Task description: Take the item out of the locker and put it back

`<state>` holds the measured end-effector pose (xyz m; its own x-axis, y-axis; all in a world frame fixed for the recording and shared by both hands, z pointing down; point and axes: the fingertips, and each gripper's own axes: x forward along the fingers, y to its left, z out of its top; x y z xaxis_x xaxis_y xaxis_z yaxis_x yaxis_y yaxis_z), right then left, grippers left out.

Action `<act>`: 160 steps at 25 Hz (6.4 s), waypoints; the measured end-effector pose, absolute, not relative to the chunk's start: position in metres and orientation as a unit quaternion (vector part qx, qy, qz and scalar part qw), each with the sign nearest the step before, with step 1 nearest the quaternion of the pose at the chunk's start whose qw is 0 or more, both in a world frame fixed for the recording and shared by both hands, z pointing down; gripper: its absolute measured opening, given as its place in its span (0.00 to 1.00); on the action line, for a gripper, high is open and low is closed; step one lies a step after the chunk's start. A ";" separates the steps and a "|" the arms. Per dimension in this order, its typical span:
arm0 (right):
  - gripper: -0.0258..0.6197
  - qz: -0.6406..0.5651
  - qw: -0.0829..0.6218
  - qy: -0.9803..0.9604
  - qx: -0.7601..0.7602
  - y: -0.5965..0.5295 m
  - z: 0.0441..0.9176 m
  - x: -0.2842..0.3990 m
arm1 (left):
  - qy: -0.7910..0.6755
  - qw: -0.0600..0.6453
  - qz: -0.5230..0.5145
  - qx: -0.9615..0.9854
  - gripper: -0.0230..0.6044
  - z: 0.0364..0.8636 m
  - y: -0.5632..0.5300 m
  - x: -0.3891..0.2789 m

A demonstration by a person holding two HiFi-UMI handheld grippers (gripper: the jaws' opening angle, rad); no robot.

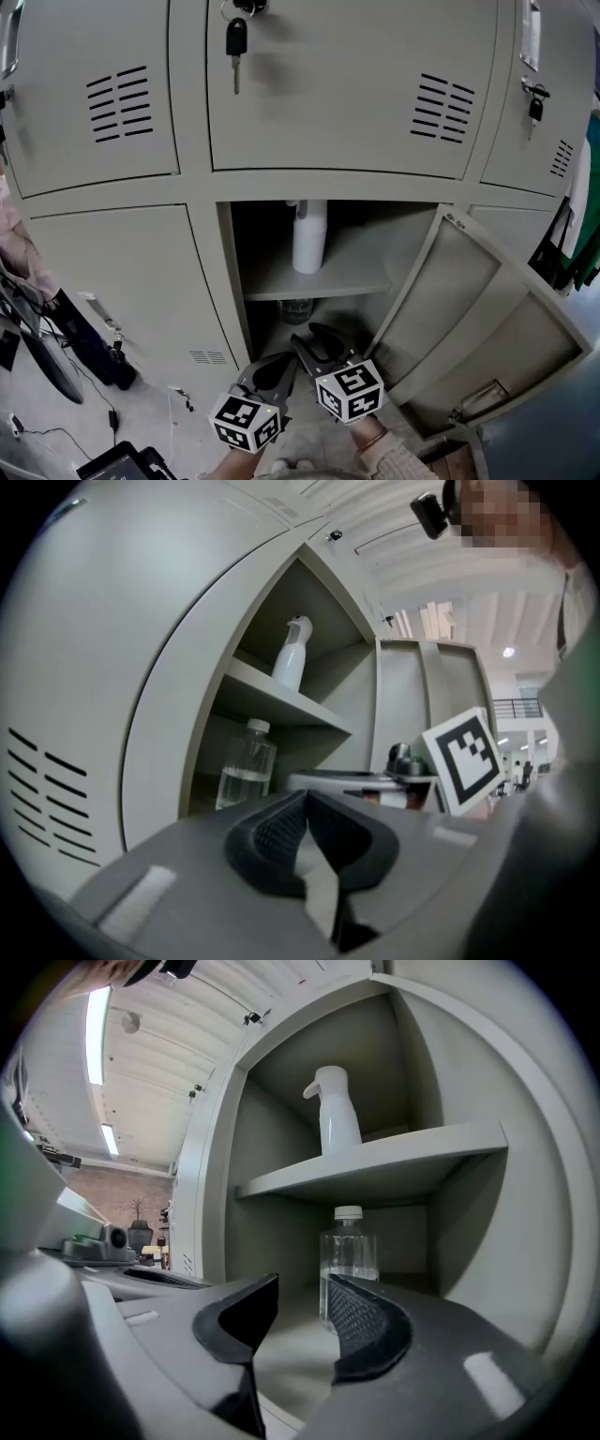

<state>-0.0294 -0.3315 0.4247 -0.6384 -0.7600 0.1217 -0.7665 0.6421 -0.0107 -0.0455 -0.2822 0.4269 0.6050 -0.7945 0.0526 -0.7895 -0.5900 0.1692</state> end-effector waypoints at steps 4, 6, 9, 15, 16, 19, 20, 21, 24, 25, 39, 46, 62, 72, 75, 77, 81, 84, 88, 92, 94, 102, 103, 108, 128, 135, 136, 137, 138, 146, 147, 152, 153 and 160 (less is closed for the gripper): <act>0.44 0.035 0.052 -0.901 0.430 -0.351 0.426 -0.029 | -0.449 0.089 -0.015 0.889 0.05 0.429 -0.286 -0.048; 0.50 0.037 0.051 -0.899 0.434 -0.359 0.426 -0.029 | -0.447 0.090 -0.015 0.890 0.05 0.430 -0.287 -0.048; 0.64 0.040 0.045 -0.894 0.443 -0.374 0.426 -0.029 | -0.442 0.089 -0.013 0.892 0.05 0.432 -0.288 -0.045; 0.71 0.047 0.044 -0.892 0.448 -0.399 0.430 -0.034 | -0.437 0.086 -0.009 0.895 0.05 0.433 -0.298 -0.043; 0.71 0.048 0.045 -0.892 0.448 -0.402 0.431 -0.035 | -0.437 0.085 -0.009 0.896 0.05 0.433 -0.299 -0.043; 0.73 0.049 0.049 -0.889 0.452 -0.414 0.433 -0.035 | -0.436 0.084 -0.007 0.896 0.05 0.433 -0.305 -0.044; 0.73 0.050 0.050 -0.888 0.455 -0.418 0.434 -0.035 | -0.435 0.084 -0.005 0.897 0.05 0.433 -0.306 -0.044; 0.74 0.051 0.051 -0.887 0.456 -0.422 0.435 -0.035 | -0.433 0.084 -0.004 0.897 0.05 0.434 -0.307 -0.043; 0.74 0.053 0.055 -0.885 0.459 -0.433 0.438 -0.036 | -0.429 0.085 0.003 0.899 0.05 0.438 -0.308 -0.042; 0.74 0.053 0.056 -0.885 0.459 -0.436 0.439 -0.038 | -0.429 0.085 0.004 0.899 0.05 0.438 -0.309 -0.042; 0.74 0.044 0.082 -0.878 0.469 -0.470 0.455 -0.055 | -0.428 0.081 0.006 0.900 0.05 0.437 -0.311 -0.044; 0.72 0.049 0.078 -0.873 0.478 -0.476 0.455 -0.056 | -0.433 0.080 0.006 0.898 0.05 0.436 -0.307 -0.048; 0.72 0.055 0.084 -0.874 0.476 -0.436 0.457 -0.045 | -0.442 0.078 -0.005 0.894 0.05 0.430 -0.294 -0.052; 0.72 0.062 0.090 -0.874 0.474 -0.386 0.458 -0.024 | -0.461 0.091 -0.011 0.883 0.05 0.432 -0.270 -0.060; 0.72 0.065 0.089 -0.878 0.466 -0.368 0.457 -0.021 | -0.470 0.099 -0.013 0.877 0.05 0.434 -0.265 -0.066; 0.72 0.070 0.085 -0.881 0.460 -0.356 0.456 -0.019 | -0.473 0.101 -0.014 0.875 0.05 0.435 -0.260 -0.067; 0.72 0.082 0.074 -0.892 0.438 -0.333 0.454 -0.015 | -0.470 0.109 -0.011 0.876 0.05 0.440 -0.253 -0.066; 0.72 0.090 0.065 -0.898 0.425 -0.314 0.452 -0.012 | -0.470 0.113 -0.012 0.875 0.05 0.442 -0.247 -0.064; 0.72 0.075 0.060 -0.902 0.420 -0.293 0.442 -0.007 | -0.470 0.110 -0.015 0.876 0.05 0.440 -0.241 -0.063; 0.72 0.058 0.040 -0.904 0.421 -0.276 0.420 -0.001 | -0.470 0.096 -0.018 0.877 0.05 0.433 -0.240 -0.061; 0.72 0.053 0.028 -0.905 0.420 -0.270 0.408 0.003 | -0.467 0.092 -0.020 0.879 0.05 0.429 -0.241 -0.059; 0.72 0.038 0.006 -0.905 0.423 -0.254 0.380 0.015 | -0.466 0.063 -0.033 0.882 0.05 0.411 -0.247 -0.058; 0.72 0.039 0.001 -0.905 0.423 -0.253 0.380 0.016 | -0.467 0.057 -0.036 0.882 0.05 0.407 -0.248 -0.058; 0.72 0.051 -0.010 -0.905 0.423 -0.251 0.382 0.016 | -0.469 0.032 -0.041 0.882 0.05 0.395 -0.248 -0.057; 0.72 0.066 -0.025 -0.907 0.415 -0.256 0.371 0.012 | -0.437 0.030 -0.044 0.898 0.05 0.383 -0.252 -0.049; 0.72 0.071 -0.031 -0.909 0.410 -0.254 0.366 0.010 | -0.436 0.036 -0.039 0.899 0.05 0.389 -0.252 -0.049; 0.72 0.070 -0.031 -0.909 0.411 -0.254 0.365 0.010 | -0.435 0.039 -0.039 0.899 0.05 0.390 -0.252 -0.048; 0.72 0.069 -0.030 -0.908 0.411 -0.254 0.365 0.010 | -0.433 0.041 -0.041 0.899 0.05 0.391 -0.253 -0.048; 0.72 0.069 -0.028 -0.908 0.412 -0.254 0.366 0.010 | -0.432 0.043 -0.042 0.900 0.05 0.392 -0.253 -0.048; 0.72 0.076 -0.020 -0.907 0.413 -0.254 0.372 0.011 | -0.440 0.050 -0.034 0.896 0.05 0.399 -0.257 -0.048; 0.72 0.076 -0.020 -0.907 0.413 -0.254 0.372 0.011 | -0.440 0.051 -0.035 0.896 0.05 0.399 -0.258 -0.048; 0.72 0.072 -0.018 -0.907 0.414 -0.256 0.371 0.011 | -0.437 0.057 -0.036 0.897 0.05 0.401 -0.260 -0.047; 0.72 0.072 -0.017 -0.907 0.414 -0.257 0.371 0.011 | -0.437 0.058 -0.034 0.897 0.05 0.402 -0.261 -0.047; 0.72 0.078 -0.009 -0.905 0.417 -0.265 0.378 0.010 | -0.444 0.056 -0.031 0.894 0.05 0.402 -0.265 -0.049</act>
